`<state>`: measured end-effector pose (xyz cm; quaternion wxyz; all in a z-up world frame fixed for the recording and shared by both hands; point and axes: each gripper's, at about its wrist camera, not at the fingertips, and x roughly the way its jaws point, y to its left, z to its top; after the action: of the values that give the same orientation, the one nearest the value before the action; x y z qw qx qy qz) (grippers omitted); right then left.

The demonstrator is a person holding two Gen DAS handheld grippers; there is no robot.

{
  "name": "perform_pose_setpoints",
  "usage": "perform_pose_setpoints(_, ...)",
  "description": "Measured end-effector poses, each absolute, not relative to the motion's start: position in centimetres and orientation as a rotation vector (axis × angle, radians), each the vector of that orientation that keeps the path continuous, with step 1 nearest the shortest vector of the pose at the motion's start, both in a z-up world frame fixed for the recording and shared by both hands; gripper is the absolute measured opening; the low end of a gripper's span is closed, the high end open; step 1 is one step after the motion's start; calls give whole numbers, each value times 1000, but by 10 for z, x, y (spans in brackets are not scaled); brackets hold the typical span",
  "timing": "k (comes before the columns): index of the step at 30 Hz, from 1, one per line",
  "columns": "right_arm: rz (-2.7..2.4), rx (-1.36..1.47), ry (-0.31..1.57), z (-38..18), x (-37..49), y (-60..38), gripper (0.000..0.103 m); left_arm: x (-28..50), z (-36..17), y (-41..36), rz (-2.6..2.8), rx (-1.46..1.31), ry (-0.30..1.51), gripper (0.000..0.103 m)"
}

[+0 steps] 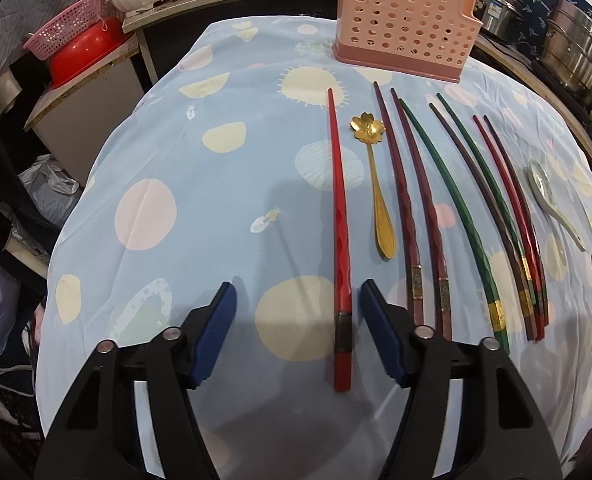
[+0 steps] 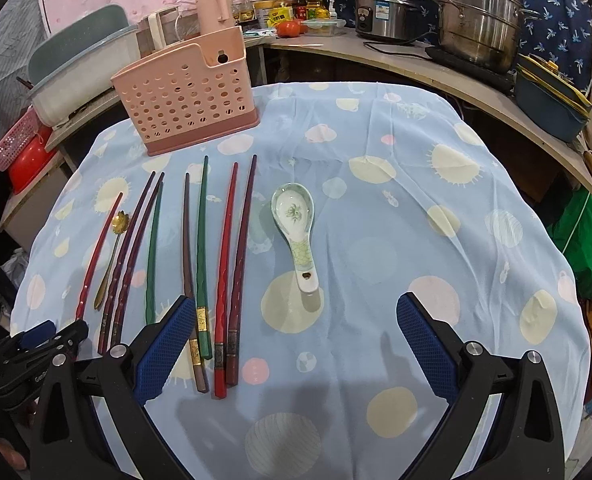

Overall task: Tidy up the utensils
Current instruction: 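Grasp the single red chopstick with the left tool while the right tool grasps the white ceramic spoon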

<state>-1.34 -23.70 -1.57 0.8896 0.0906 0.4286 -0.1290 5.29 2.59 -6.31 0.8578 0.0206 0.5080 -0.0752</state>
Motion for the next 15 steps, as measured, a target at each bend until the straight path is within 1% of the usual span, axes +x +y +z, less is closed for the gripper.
perform_pose_setpoints(2,-265,185,890,-16,-14,-235,96,49,-62,26,-170,45,1067,54)
perform_pose_setpoints(6,-259,184,888,-15,-16,-233,96,42,-60,27,-184,35,1073,51)
perform_pose_setpoints(9,-256,184,884,-14,-17,-232,96,38,-60,28,-186,39,1072,43)
perform_pose_setpoints(11,-252,185,883,-14,-18,-231,96,37,-60,27,-195,39,1073,30)
perform_pose_setpoints(12,-250,184,883,-13,-19,-231,96,36,-60,27,-202,34,1074,27)
perform_pose_setpoints(14,-247,183,881,-13,-19,-230,96,35,-60,26,-218,26,1077,14)
perform_pose_setpoints(15,-246,184,880,-12,-20,-230,96,35,-59,26,-220,23,1078,11)
